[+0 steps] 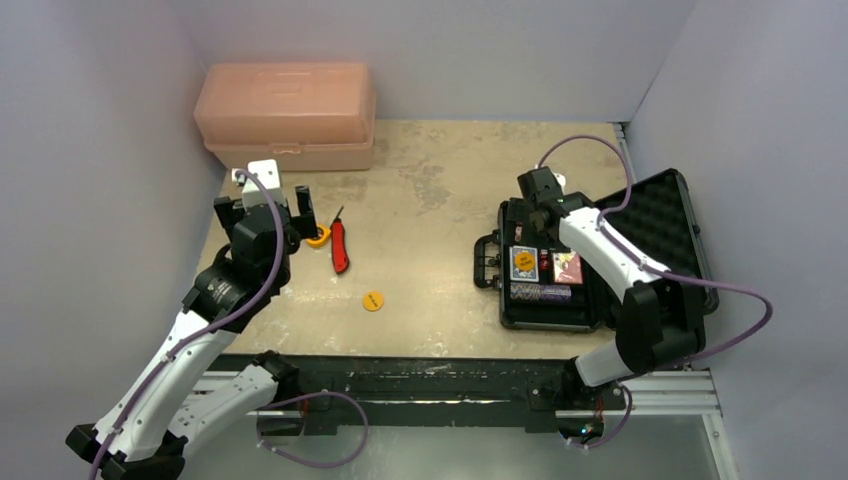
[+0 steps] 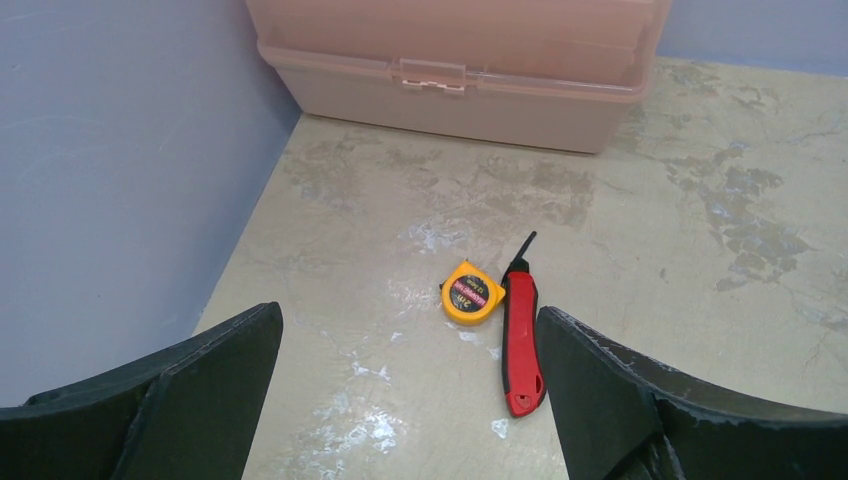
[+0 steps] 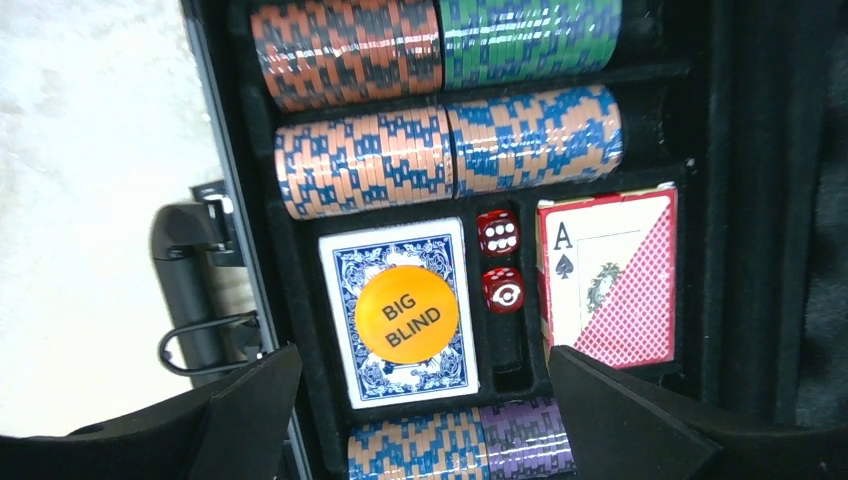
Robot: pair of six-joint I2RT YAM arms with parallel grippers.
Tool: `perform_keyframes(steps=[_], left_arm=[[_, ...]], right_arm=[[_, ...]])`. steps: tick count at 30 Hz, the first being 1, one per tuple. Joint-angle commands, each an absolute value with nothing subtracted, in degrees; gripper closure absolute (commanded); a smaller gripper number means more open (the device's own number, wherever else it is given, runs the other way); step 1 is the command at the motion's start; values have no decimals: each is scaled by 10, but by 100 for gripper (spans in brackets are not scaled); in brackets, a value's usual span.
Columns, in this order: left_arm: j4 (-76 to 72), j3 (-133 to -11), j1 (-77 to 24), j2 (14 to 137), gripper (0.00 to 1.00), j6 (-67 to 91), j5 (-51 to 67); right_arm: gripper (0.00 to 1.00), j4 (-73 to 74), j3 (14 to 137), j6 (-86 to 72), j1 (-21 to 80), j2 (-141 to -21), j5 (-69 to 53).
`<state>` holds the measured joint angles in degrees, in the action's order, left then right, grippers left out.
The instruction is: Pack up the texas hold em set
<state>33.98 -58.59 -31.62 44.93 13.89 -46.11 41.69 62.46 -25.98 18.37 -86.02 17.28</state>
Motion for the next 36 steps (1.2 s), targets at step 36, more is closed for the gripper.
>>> perform_keyframes(steps=[36], left_arm=[[604,-500,-314,507,0,457,-244]], right_arm=[[1,299,567,-244,185,-707,127]])
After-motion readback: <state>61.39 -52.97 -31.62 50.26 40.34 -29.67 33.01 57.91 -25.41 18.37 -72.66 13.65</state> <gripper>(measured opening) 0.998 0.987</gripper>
